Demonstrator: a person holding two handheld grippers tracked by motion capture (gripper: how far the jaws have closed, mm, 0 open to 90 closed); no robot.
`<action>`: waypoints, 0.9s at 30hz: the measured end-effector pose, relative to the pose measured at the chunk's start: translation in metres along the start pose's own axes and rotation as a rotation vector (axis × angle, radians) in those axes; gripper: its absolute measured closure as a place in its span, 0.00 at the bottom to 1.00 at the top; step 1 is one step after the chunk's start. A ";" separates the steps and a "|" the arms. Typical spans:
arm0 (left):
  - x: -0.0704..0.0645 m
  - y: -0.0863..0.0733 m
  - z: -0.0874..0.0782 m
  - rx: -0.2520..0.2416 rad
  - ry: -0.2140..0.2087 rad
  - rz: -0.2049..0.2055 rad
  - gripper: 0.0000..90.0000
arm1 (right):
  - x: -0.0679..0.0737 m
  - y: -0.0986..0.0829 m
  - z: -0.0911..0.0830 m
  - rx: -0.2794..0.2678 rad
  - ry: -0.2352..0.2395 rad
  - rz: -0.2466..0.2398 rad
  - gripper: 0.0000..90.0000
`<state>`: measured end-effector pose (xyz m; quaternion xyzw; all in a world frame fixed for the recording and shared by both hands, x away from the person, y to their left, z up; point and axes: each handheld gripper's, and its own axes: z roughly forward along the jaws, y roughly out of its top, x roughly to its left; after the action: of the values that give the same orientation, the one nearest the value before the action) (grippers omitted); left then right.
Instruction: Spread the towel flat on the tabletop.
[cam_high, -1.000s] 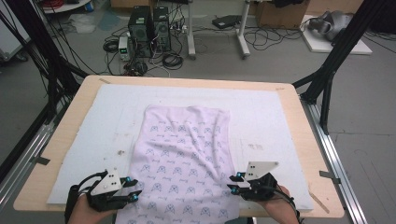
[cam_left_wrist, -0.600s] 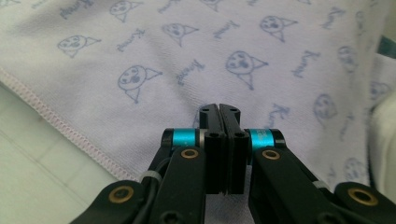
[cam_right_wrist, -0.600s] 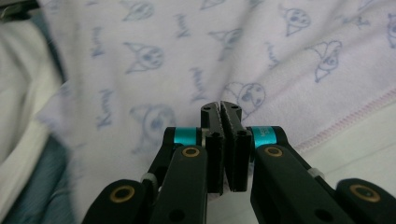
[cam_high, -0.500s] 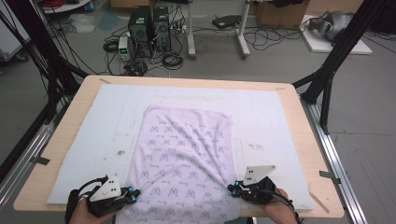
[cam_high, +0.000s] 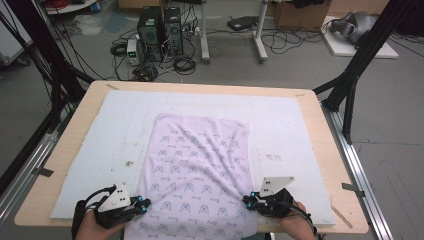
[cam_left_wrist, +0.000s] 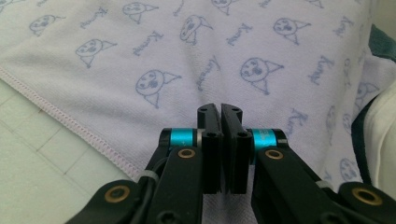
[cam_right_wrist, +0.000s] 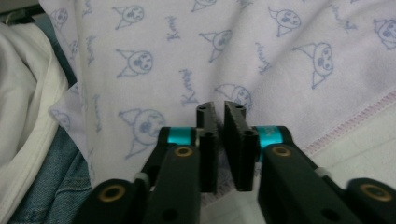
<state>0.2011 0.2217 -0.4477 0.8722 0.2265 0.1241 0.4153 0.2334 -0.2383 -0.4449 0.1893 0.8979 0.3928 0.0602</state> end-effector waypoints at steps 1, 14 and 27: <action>-0.001 0.000 -0.001 0.004 -0.002 0.004 0.97 | 0.002 0.000 0.000 0.003 -0.005 -0.011 0.97; 0.017 0.020 -0.007 -0.049 0.000 -0.054 0.71 | -0.017 0.010 -0.018 -0.089 -0.029 0.083 0.67; 0.064 0.063 0.006 -0.118 0.055 -0.122 0.51 | -0.066 0.041 -0.018 -0.123 -0.133 0.163 0.36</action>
<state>0.2770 0.2150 -0.4003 0.8270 0.2828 0.1355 0.4666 0.3019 -0.2508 -0.4057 0.2835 0.8477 0.4374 0.0990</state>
